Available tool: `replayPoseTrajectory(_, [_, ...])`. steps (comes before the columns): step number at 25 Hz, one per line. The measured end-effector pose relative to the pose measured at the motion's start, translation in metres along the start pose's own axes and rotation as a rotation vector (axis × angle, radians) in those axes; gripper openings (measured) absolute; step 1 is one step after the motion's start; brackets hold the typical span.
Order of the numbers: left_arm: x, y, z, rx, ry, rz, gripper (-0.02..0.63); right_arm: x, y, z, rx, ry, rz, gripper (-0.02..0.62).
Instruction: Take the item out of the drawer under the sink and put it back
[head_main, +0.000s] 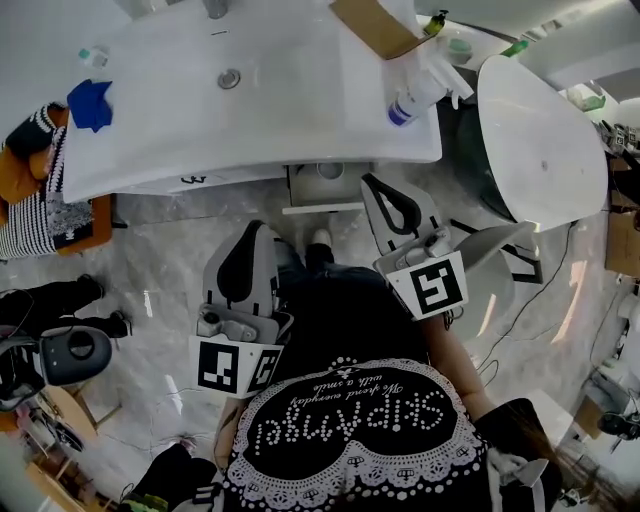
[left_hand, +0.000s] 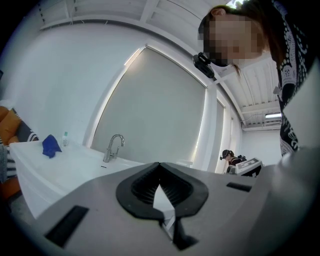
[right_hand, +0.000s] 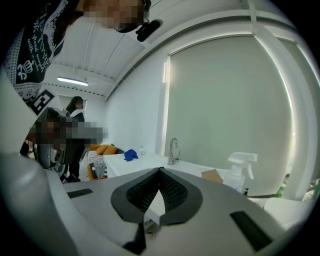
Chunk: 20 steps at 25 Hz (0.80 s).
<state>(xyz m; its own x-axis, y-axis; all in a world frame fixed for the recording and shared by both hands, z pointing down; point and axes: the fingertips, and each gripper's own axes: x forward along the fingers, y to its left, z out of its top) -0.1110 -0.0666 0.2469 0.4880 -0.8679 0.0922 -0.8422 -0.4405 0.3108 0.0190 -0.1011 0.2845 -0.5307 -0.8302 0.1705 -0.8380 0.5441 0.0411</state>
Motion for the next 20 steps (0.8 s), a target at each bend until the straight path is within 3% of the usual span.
replayPoseTrajectory(20, [0.009, -0.008, 0.005, 0.024, -0.013, -0.027, 0.003, -0.05, -0.011, 0.01, 0.069, -0.087, -0.047, 0.017])
